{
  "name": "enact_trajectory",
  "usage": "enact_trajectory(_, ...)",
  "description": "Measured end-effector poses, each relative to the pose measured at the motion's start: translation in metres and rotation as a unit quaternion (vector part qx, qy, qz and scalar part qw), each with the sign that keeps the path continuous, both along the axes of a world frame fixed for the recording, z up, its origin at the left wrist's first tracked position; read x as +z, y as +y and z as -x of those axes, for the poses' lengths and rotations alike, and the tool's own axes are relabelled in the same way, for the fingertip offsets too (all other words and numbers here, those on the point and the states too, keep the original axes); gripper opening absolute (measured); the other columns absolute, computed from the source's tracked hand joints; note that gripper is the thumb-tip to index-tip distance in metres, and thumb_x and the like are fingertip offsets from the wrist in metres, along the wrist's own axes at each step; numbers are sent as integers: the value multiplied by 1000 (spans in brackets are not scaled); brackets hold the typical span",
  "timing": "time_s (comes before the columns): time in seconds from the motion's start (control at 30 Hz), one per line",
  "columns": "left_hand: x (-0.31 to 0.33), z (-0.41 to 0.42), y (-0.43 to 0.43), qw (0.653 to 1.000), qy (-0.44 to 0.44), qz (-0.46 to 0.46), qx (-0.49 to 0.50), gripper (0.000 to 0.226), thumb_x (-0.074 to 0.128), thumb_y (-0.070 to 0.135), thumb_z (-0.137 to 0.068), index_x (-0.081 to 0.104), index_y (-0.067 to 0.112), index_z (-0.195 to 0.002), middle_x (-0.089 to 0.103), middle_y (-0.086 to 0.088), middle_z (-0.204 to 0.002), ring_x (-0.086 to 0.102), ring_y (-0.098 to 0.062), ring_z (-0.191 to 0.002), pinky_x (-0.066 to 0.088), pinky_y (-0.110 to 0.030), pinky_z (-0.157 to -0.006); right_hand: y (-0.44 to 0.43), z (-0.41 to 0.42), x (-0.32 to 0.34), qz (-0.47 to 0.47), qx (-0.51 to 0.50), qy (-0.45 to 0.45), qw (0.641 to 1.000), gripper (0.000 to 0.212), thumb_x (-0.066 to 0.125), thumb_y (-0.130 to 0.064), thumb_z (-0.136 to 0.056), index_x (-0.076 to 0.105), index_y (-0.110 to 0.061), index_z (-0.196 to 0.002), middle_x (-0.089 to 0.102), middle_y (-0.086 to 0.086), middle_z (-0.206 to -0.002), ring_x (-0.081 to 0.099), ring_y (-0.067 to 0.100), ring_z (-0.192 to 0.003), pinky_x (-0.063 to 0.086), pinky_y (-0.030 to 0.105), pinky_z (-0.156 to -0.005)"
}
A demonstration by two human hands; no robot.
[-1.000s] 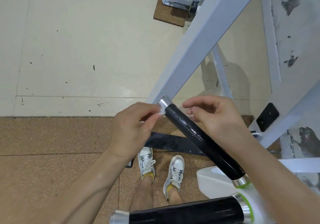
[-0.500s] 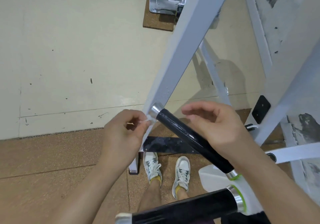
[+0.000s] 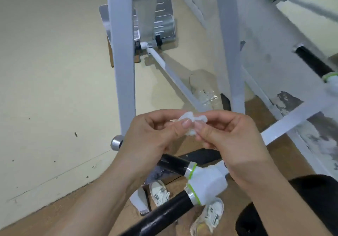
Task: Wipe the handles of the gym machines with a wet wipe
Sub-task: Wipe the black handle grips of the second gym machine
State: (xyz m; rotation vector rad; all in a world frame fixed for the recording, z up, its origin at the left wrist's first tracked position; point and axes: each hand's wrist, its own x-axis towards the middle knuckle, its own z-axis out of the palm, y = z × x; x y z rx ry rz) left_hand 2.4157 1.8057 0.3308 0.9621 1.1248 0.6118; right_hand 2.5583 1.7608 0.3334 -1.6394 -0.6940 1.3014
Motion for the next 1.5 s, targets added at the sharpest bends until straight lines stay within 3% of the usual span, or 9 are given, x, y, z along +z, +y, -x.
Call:
enact_trajectory(0.27, 6, -116, -47, 986, 72, -100, -112, 21, 70, 31, -80, 66, 11, -76, 55, -3, -66, 48, -10, -56, 40, -18, -52, -75, -97, 4, -10, -204, 236, 950, 7, 60, -18, -80, 63, -12, -81, 71, 8, -80, 63, 12, -63, 42, 19, -42)
enact_trajectory(0.4, 17, -181, -87, 996, -70, 36, -43, 19, 65, 28, -80, 61, 9, -80, 66, -9, -64, 58, -19, -59, 51, -24, -56, -119, -149, 6, -58, -226, 330, 915, 26, 63, -18, -74, 63, -5, -95, 68, 13, -79, 59, 16, -64, 41, 17, -40)
enact_trajectory(0.53, 25, -234, -118, 992, -99, 64, 35, 15, 66, 27, -79, 58, 15, -79, 55, -6, -64, 48, -22, -58, 44, -35, -61, -161, -200, 22, -69, -39, 166, 983, 24, 76, -6, -69, 73, -10, -93, 73, 13, -83, 64, 17, -66, 48, 20, -50)
enact_trajectory(0.63, 31, -264, -137, 991, -98, 78, 37, 18, 66, 28, -82, 55, 16, -76, 45, -1, -58, 36, -12, -46, 38, -26, -50, -181, -228, 29, -37, -44, 41, 997, 11, 72, -4, -78, 75, -14, -81, 69, 8, -72, 56, 16, -59, 46, 20, -54)
enact_trajectory(0.9, 51, -306, -159, 977, 6, -24, -211, 31, 76, 37, -64, 75, 15, -86, 47, 3, -54, 30, -5, -35, 26, -13, -38, -198, -279, 46, -65, -244, 240, 937, 9, 56, -10, -92, 63, -14, -87, 65, 10, -77, 61, 20, -69, 43, 21, -43)
enact_trajectory(1.1, 54, -335, -133, 942, 113, -181, -258, 15, 67, 30, -84, 71, 21, -73, 58, 8, -56, 49, -11, -56, 40, -22, -55, -178, -313, 42, -82, -273, 142, 948, 6, 59, -13, -91, 63, -14, -87, 61, 4, -69, 50, 12, -57, 34, 19, -42)
enact_trajectory(1.27, 39, -383, -91, 993, -56, -5, -106, 25, 48, 20, -97, 58, 9, -77, 61, -1, -67, 54, -12, -59, 49, -23, -58, -144, -358, 42, -61, -145, 95, 983, 23, 67, -39, -78, 71, -25, -96, 64, -6, -75, 48, 3, -53, 36, 14, -46)
enact_trajectory(1.37, 18, -415, -64, 996, -28, -17, -83, 22, 52, 22, -95, 58, 8, -80, 59, -2, -63, 52, -13, -53, 45, -27, -54, -118, -383, 31, -20, -42, -14, 999, 19, 74, -38, -74, 75, -30, -91, 73, -9, -87, 65, -5, -80, 45, 9, -68)
enact_trajectory(1.5, -15, -452, -33, 995, 19, -58, -81, 16, 70, 27, -82, 65, 13, -76, 52, -6, -66, 44, -14, -56, 38, -25, -49, -82, -414, 3, 24, -40, -60, 997, 7, 76, -27, -76, 77, -20, -78, 74, -7, -77, 64, -6, -73, 40, -2, -58)
